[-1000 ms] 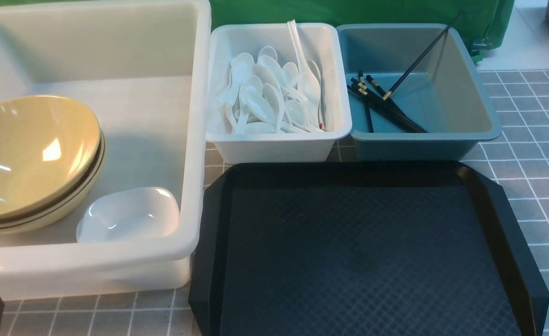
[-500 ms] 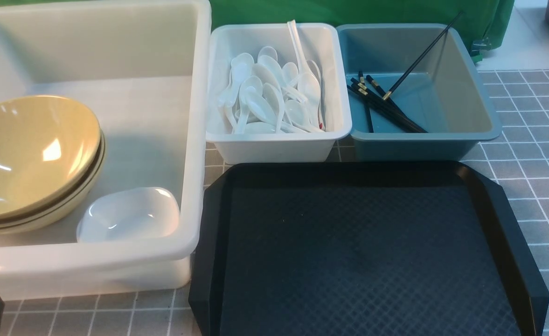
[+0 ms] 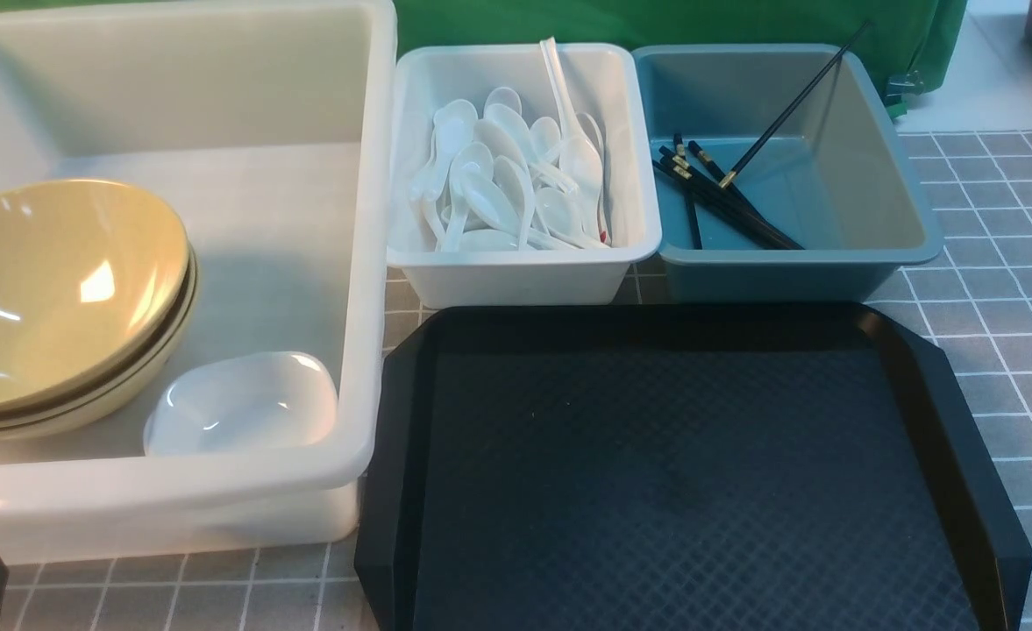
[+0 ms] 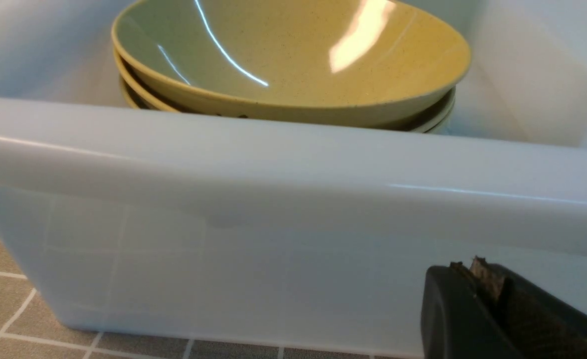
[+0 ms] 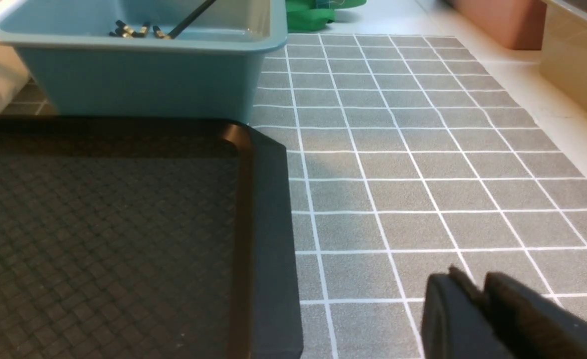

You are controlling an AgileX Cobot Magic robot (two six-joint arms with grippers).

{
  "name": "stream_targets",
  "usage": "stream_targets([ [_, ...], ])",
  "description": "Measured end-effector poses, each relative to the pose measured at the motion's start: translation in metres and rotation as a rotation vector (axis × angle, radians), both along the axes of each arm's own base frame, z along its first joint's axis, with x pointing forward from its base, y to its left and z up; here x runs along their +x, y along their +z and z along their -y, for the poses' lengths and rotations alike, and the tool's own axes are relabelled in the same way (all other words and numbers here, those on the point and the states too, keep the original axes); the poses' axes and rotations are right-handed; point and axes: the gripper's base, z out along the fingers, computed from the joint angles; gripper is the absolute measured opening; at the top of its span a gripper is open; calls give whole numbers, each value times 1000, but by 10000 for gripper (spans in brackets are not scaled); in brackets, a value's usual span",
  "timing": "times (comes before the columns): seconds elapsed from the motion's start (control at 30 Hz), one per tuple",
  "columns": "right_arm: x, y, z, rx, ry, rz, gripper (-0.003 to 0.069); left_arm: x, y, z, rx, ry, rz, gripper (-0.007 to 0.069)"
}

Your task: On grey table put chopsticks spoon bowls plates into blue grey white boxes.

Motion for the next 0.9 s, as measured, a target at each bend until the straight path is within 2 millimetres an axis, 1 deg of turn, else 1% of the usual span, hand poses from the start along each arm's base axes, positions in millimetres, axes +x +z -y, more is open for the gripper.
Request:
stream_targets([
  [0.9, 0, 0, 0, 0, 0, 0, 149, 0, 0, 0, 0, 0, 0, -8],
])
